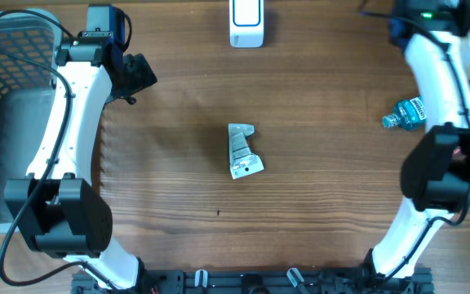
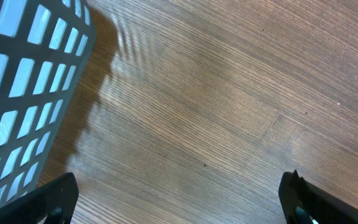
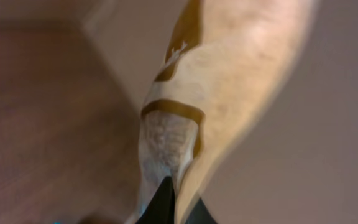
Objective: Scan the item barcode
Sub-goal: 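Carry the PanTree bag to the right table edge with the right gripper, then release the bag and reach the right gripper to the silver snack packet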
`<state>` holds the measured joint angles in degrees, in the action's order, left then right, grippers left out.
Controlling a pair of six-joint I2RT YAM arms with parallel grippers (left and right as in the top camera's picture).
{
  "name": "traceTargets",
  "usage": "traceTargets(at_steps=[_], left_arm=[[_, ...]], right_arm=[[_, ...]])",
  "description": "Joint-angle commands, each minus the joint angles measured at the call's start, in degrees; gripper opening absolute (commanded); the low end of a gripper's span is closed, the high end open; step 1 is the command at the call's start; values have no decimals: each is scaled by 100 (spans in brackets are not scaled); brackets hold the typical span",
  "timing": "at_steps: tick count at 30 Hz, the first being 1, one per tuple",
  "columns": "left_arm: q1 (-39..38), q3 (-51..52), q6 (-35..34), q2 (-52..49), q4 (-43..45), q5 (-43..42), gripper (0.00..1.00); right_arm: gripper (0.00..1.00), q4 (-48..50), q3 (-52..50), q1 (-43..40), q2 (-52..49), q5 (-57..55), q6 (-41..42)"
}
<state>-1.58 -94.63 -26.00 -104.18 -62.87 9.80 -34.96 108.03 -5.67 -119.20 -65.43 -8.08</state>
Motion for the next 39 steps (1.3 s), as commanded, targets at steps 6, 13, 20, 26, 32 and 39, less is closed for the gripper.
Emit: traceTargets(at_steps=[6,13,20,26,32,39], left_arm=[[-15,-28,9,74,7,76,100],[-15,-28,9,74,7,76,100],[-15,-28,9,74,7,74,100],[-15,-28,9,74,7,76,100],[-15,-28,9,74,7,74,100],[-15,-28,9,74,540,74,100]], right_arm=[[4,-1410,15,-1237,15,2715,2643],[79,-1456,20,-1285,22,2900,2603],[100,-1449,505,-1139,796,3451,2225],[100,-2127,555,-424,2013,4876,2817],[98,-3213,391,555,2157,6638,3047],[98,-3373,-706,1340,2124,8487,2640]])
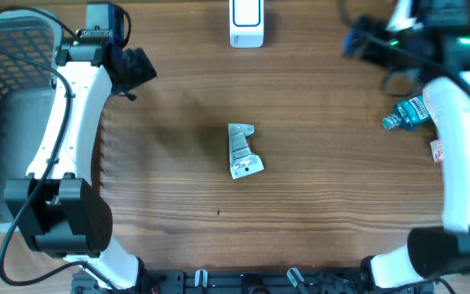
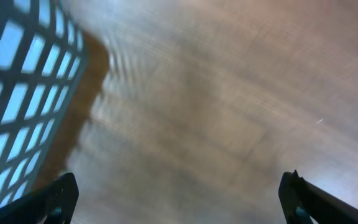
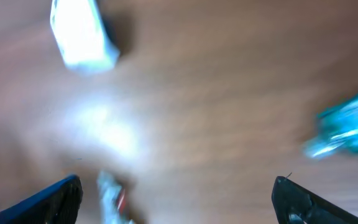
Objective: Scan the item barcode
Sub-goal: 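Release the bag and reach the right gripper to the silver snack packet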
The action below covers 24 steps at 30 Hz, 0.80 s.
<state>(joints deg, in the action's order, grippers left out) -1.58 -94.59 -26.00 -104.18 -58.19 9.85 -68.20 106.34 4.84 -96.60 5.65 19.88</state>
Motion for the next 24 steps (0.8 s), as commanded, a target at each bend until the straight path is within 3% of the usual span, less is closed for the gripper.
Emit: traceTargets(at_steps=[1,3,10,17,24], left_arm=[[-15,-33,9,74,72,72,100],[-15,-33,7,74,74,70,100],[-15,-31,-13,74,-76,-358,100],[-15,-24,-11,42,-402,-358,100],[-15,-24,11,24,-448,-358,100]], right_arm=[[98,-28,-732,402,-136,1543,-236],[97,133,-1270,686,-136,1576,-365],[76,1421,-2699,1436,-144,1891,-330],[76,2874,-3587,1976,-219,1993,33],[68,3440,-3858,1974,-745,2155,-267]])
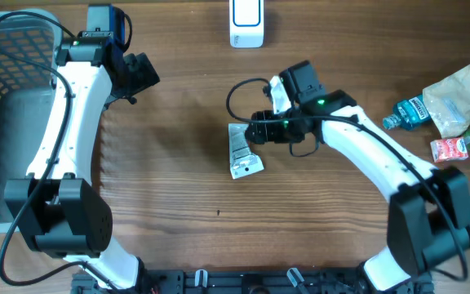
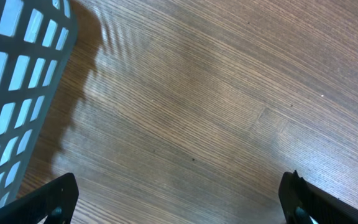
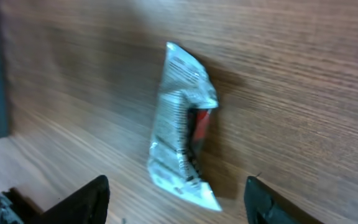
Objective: Scan the item barcode
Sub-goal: 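Release the bag and reach the right gripper to the silver snack packet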
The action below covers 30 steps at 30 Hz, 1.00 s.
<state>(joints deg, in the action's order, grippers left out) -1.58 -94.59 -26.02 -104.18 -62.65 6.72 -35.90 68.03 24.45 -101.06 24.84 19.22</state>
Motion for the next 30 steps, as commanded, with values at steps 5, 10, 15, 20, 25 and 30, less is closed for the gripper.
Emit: traceTargets(at_steps=[5,10,15,20,25,30], left_arm=[[-15,-24,13,24,-63,-44,100],[-15,-24,15,24,-70,-44,100],[-15,-24,33,24,-87,-42,100],[-15,-24,33,24,-107,-42,100],[-15,-24,33,24,-114,-42,100],[-15,-24,33,24,-142,-39,100]], right_arm=[[66,640,-26,13,-614,798,-214],[59,870,-26,13,-1021,1025,50],[57,826,-26,15,-1298,1285,26],[56,754,-26,48,-1425,1547,-74],[45,721,-26,203,-1425,1556,-120],[30,715,-26,315,-1425,1556,-105]])
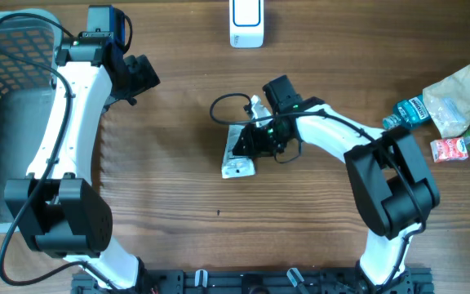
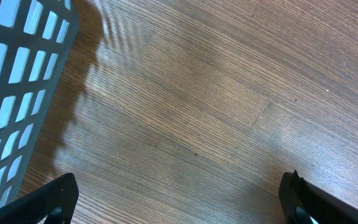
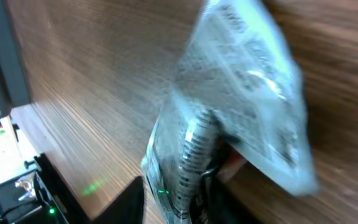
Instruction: Scan the item barcode
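A crinkled silver packet (image 1: pixel 236 162) with printed text and a red patch lies tilted at the middle of the wooden table (image 1: pixel 178 188). It fills the right wrist view (image 3: pixel 241 93). My right gripper (image 1: pixel 257 140) is low over its upper end. In the wrist view the right gripper (image 3: pixel 176 202) has its two dark fingers close on either side of the packet's lower part, shut on it. A white scanner (image 1: pixel 246 23) stands at the far edge. My left gripper (image 1: pixel 139 73) hangs open over bare wood (image 2: pixel 179 205) at the far left.
A grey mesh basket sits at the left edge, its wall showing in the left wrist view (image 2: pixel 17 93). At the right edge lie a blue bottle (image 1: pixel 405 113), a beige bag (image 1: pixel 457 86), a green item and a small red packet (image 1: pixel 448 149).
My right gripper has come down from just right of the packet onto it, and its fingers have narrowed around it. The packet's lower end has swung slightly left. The left arm stays put.
First my right arm was at the far right with a beige bag filling its wrist view. Then it was open near the far edge by the scanner. Then it hovered open beside the silver packet, and now it is closed around it.
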`<state>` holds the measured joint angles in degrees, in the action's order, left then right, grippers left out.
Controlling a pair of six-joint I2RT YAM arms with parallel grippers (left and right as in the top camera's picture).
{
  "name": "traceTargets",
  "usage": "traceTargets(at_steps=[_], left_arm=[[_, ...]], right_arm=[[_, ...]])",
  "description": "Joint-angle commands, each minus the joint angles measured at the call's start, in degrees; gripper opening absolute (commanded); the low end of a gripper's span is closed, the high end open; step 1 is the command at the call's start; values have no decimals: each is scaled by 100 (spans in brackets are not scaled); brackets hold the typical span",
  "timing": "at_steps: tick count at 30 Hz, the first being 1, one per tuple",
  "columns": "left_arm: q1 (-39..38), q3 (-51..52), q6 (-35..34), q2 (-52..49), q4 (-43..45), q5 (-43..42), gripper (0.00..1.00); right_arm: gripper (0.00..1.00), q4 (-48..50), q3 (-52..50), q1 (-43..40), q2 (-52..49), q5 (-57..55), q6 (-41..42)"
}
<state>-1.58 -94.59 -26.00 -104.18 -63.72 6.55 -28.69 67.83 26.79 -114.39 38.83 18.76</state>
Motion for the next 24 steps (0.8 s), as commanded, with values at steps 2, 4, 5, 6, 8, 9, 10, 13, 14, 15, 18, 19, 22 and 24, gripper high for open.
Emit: traceTargets(at_steps=[2,4,5,6,8,9,10,13,14,15,18,19,22,24], left_arm=[[-15,-24,31,24,-44,-22,100],[-15,-24,33,24,-44,-17,100],[-15,-24,33,24,-46,-2,100],[-13,-24,33,24,-48,9,100],[-15,-24,31,24,-70,63,100],[-15,-24,31,24,-87,87,100],[-15,-24,31,24,-109,107,100],[-9,-24,33,24,-157,116,100],[-11,-24,31,24,-170,173,100],[-11,-24,31,24,-173,247,100],[-11,-24,31,24,-170,321,100],[-11,-24,28,24,-170,321,100],[-11,-24,28,24,-170,319,100],[-11,-24,28,24,-170,319,100]], right_arm=[[31,-4,-7,103,-92,149,-59],[30,-4,-7,111,-107,105,-55],[29,-4,-9,111,-127,105,-39],[27,-7,-9,111,-160,79,-2],[17,-4,-9,111,-240,-57,136],[13,-2,-9,111,-286,-149,232],[5,22,-9,111,-354,-192,332],[5,103,-9,109,-498,-186,520],[5,109,-9,103,-507,-186,525],[5,120,-7,98,-509,-190,525],[4,166,-7,98,-507,-192,518],[5,181,-7,98,-507,-195,518],[5,181,11,94,-496,-280,518],[4,109,59,72,-455,-330,490]])
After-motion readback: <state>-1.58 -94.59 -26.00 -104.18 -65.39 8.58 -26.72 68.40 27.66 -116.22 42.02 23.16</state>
